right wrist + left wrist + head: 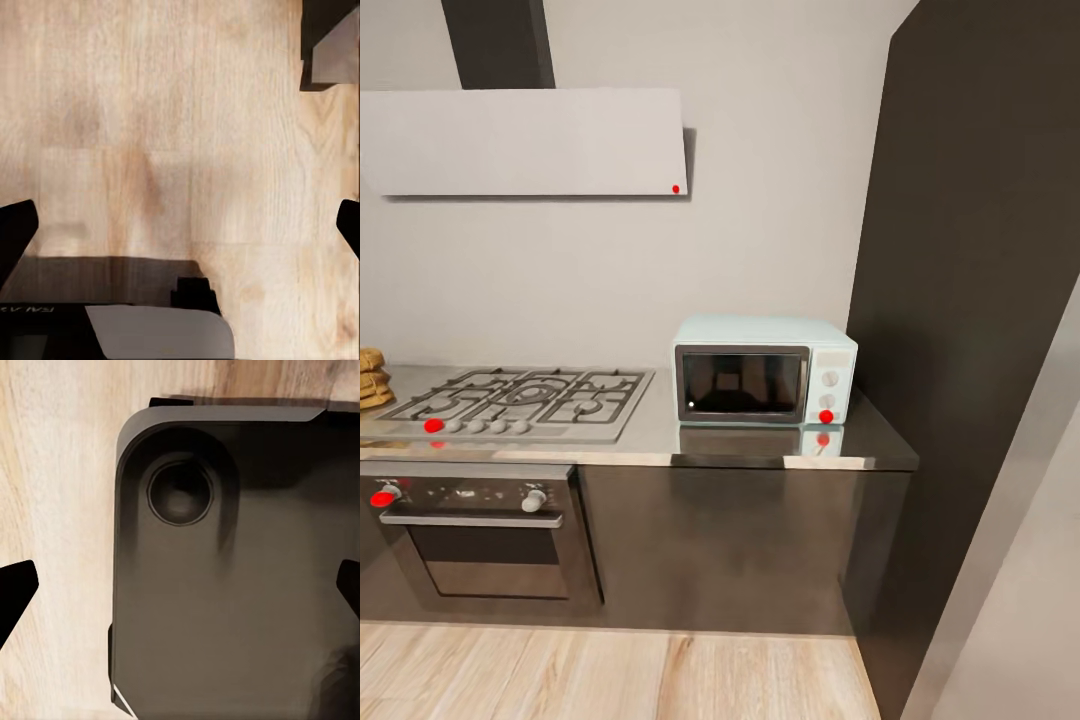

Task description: In the kitchen, take the popcorn bag from the countertop, put it into the microwave, and heat it until the popcorn is cooked so the cooked popcorn ends up inside the bag.

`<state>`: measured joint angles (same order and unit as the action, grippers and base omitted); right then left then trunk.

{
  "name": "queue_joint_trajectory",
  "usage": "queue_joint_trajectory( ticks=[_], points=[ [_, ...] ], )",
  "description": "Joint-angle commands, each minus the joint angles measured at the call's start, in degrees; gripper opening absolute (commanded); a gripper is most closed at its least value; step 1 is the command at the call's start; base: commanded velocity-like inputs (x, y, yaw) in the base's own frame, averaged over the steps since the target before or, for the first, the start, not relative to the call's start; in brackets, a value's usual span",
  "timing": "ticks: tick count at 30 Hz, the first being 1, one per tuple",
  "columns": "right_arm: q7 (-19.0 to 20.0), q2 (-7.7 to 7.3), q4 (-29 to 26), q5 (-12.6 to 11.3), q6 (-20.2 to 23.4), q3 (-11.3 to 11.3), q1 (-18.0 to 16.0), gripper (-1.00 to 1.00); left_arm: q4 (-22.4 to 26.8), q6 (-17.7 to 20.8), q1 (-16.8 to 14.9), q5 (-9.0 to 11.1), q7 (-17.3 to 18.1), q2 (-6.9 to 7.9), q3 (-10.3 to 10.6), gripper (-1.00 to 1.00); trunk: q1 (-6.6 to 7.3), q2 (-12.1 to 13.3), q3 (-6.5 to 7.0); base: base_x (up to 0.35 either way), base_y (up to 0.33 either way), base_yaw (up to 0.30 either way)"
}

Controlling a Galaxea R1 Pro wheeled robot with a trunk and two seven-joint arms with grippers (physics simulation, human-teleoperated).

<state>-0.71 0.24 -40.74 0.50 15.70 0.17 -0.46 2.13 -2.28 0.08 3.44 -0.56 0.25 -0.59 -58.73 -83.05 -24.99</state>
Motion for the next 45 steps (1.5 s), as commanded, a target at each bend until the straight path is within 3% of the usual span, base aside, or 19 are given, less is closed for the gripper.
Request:
queue_joint_trajectory(
  ticks=[1, 2, 4, 6, 7, 14, 18, 20, 22, 25, 28, 30, 34, 36, 45],
  points=[
    [-0.5, 0.01, -5.9, 0.0, 5.1, 0.0, -0.8, 1.00, 0.1, -0.1, 0.0, 0.4, -0.1, 0.00, 0.0, 1.00, 0.00, 0.0, -0.07, 0.000, 0.000, 0.000],
    [-0.7, 0.06, -8.7, 0.0, 7.9, 0.0, -1.8, 1.00, 0.1, -0.1, 0.0, 0.4, -0.1, 0.01, 0.0, 1.00, 0.00, 0.0, -0.07, 0.000, 0.000, 0.000],
    [-1.0, 0.22, -13.5, -0.1, 14.9, 0.0, -7.1, 1.00, 0.1, -0.1, 0.0, 0.4, -0.1, 0.01, 0.0, 1.00, 0.00, 0.0, -0.07, 0.000, 0.000, 0.000],
    [-1.1, 0.31, -14.4, -0.2, 18.1, 0.0, -11.9, 1.00, 0.1, -0.1, 0.0, 0.5, -0.1, 0.01, 0.0, 1.00, 0.00, 0.0, -0.07, 0.000, 0.000, 0.000],
    [-1.1, 0.35, -14.8, -0.3, 20.6, 0.0, -17.1, 1.00, 0.1, -0.1, 0.0, 0.6, -0.1, 0.01, 0.0, 1.00, 0.00, 0.0, -0.07, 0.000, 0.000, 0.000],
    [-1.5, 0.46, -15.9, -0.2, 27.2, 0.0, -32.7, 1.00, 0.1, -0.1, 0.0, 0.6, -0.1, 0.01, 0.0, 1.00, 0.00, 0.0, -0.07, 0.000, 0.000, 0.000],
    [-3.1, 0.77, -17.3, -0.2, 29.5, 0.0, -38.1, 1.00, 0.1, -0.1, 0.0, 0.6, -0.1, 0.01, 0.0, 1.00, 0.00, 0.0, -0.07, 0.000, 0.000, 0.000],
    [-5.0, 3.21, -18.7, 0.0, 30.1, 0.0, -41.0, 1.00, 0.1, -0.1, 0.0, 0.6, -0.1, 0.01, 0.0, 1.00, 0.00, 0.0, -0.07, 0.000, 0.000, 0.000],
    [-10.0, 4.85, -23.0, -0.1, 32.4, 0.1, -43.3, 1.00, 0.1, -0.1, 0.0, 0.6, -0.1, 0.01, 0.0, 1.00, 0.00, 0.0, -0.07, 0.000, 0.000, 0.000],
    [-12.0, 5.88, -26.2, -0.2, 35.4, 0.0, -46.9, 1.00, 0.1, -0.1, 0.0, 0.6, -0.1, 0.01, -0.1, 1.00, 0.00, 0.0, -0.07, 0.000, 0.000, 0.000],
    [-12.5, 6.14, -26.3, -0.4, 35.4, 0.0, -51.2, 1.00, 0.1, -0.1, 0.0, 0.6, -0.1, 0.01, -0.1, 1.00, 0.00, 0.0, -0.07, 0.000, 0.000, 0.000],
    [-12.5, 6.24, -26.2, -0.2, 34.2, 0.0, -51.8, 1.00, 0.1, -0.1, 0.0, 0.6, -0.1, 0.01, -0.1, 1.00, 0.00, 0.0, -0.07, 0.000, 0.000, 0.000],
    [-12.2, 6.31, -26.6, -0.2, 25.1, 0.1, -52.2, 1.00, 0.1, -0.1, 0.0, 0.6, -0.1, 0.01, -0.1, 1.00, 0.00, 0.0, -0.07, 0.000, 0.000, 0.000],
    [-11.9, 6.30, -26.3, -0.4, 23.2, 0.0, -52.2, 1.00, 0.1, -0.1, 0.0, 0.6, -0.1, 0.01, 0.0, 1.00, 0.00, 0.0, -0.07, 0.000, 0.000, 0.000],
    [-11.8, 6.39, -24.0, -0.5, 22.0, 0.1, -52.2, 1.00, 0.1, -0.1, 0.0, 0.6, -0.1, 0.01, -0.1, 1.00, 0.00, 0.0, -0.07, 0.000, 0.000, 0.000]
  ],
)
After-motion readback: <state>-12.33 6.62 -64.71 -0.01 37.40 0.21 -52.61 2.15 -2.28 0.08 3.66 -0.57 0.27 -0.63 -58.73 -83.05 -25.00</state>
